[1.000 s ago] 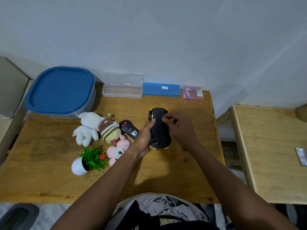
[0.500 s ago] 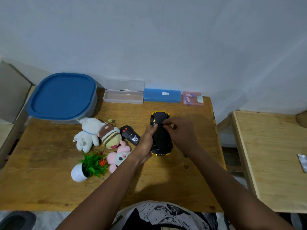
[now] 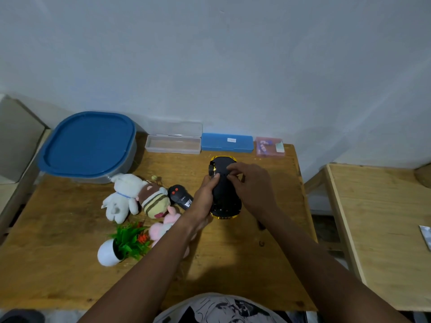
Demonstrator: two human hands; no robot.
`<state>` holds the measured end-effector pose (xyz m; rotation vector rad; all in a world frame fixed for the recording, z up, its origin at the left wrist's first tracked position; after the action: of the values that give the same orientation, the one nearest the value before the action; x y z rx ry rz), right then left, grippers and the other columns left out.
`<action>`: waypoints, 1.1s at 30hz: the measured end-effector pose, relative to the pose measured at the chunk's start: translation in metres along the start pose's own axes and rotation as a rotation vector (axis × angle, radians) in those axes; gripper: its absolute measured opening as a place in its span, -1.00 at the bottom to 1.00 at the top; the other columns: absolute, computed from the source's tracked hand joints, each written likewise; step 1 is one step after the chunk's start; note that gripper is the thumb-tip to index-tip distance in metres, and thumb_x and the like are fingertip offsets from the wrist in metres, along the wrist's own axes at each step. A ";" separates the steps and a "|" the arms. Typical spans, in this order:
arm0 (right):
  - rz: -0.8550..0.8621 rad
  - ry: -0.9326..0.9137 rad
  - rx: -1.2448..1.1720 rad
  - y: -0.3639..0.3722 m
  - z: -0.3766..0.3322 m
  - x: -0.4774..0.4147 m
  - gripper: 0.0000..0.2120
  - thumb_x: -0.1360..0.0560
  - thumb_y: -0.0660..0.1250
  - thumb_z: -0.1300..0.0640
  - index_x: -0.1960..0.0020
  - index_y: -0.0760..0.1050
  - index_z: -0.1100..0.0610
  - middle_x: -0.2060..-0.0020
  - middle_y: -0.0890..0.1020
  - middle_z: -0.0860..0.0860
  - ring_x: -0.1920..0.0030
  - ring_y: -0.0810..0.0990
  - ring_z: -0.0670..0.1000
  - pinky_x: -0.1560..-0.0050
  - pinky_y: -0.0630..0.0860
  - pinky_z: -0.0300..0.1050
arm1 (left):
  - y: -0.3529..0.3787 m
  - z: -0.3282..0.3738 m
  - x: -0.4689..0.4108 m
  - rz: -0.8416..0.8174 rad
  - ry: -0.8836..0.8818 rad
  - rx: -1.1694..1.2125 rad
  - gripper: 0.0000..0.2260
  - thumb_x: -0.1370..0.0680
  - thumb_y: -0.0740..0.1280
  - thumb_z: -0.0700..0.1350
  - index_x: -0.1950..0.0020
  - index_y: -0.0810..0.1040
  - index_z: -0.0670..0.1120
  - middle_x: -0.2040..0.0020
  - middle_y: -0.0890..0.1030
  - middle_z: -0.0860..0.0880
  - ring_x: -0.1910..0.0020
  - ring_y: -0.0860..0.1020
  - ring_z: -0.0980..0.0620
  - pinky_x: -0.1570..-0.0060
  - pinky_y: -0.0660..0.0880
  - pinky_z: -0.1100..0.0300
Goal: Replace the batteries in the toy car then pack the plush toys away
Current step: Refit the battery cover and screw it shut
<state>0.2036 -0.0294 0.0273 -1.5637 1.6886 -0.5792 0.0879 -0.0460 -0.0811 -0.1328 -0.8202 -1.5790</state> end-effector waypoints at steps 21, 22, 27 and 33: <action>0.044 0.086 0.020 0.004 0.008 -0.001 -0.86 -0.48 0.41 0.05 0.01 0.69 0.05 0.16 0.63 -0.03 0.20 0.54 -0.05 0.19 0.51 -0.10 | -0.006 0.001 -0.003 0.017 0.015 -0.035 -0.68 -0.69 0.19 0.05 -0.40 0.42 -0.04 -0.25 0.60 -0.20 -0.20 0.61 -0.21 -0.04 0.60 -0.06; 0.041 0.093 0.018 0.005 0.009 -0.001 -0.86 -0.48 0.41 0.05 0.00 0.69 0.04 0.16 0.63 -0.04 0.21 0.54 -0.06 0.19 0.51 -0.11 | -0.007 0.001 -0.003 0.016 0.015 -0.039 -0.68 -0.69 0.19 0.05 -0.40 0.42 -0.03 -0.26 0.60 -0.20 -0.21 0.60 -0.22 -0.09 0.60 -0.09; 0.025 0.136 0.000 0.007 0.015 -0.002 -0.85 -0.49 0.39 0.02 0.00 0.69 0.01 0.17 0.62 -0.07 0.21 0.54 -0.08 0.21 0.50 -0.14 | -0.008 0.002 -0.004 0.020 0.024 -0.055 -0.67 -0.68 0.20 0.05 -0.40 0.41 -0.04 -0.27 0.59 -0.20 -0.23 0.59 -0.22 -0.15 0.58 -0.12; 0.032 0.203 -0.078 0.009 0.024 -0.001 -0.88 -0.49 0.40 0.03 0.01 0.68 -0.01 0.15 0.63 -0.09 0.16 0.56 -0.11 0.14 0.52 -0.14 | -0.006 0.003 -0.003 0.000 0.043 -0.053 -0.73 -0.69 0.20 0.02 -0.38 0.43 0.02 -0.28 0.60 -0.16 -0.24 0.59 -0.19 -0.25 0.53 -0.18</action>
<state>0.2161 -0.0229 0.0058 -1.5731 1.9047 -0.6821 0.0816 -0.0420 -0.0830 -0.1369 -0.7455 -1.5994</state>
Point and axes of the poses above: each hand's wrist, its own x-axis away from the middle knuckle, its own y-axis out of the palm, z = x × y, the point moved 9 cm from there along -x, towards the middle knuckle
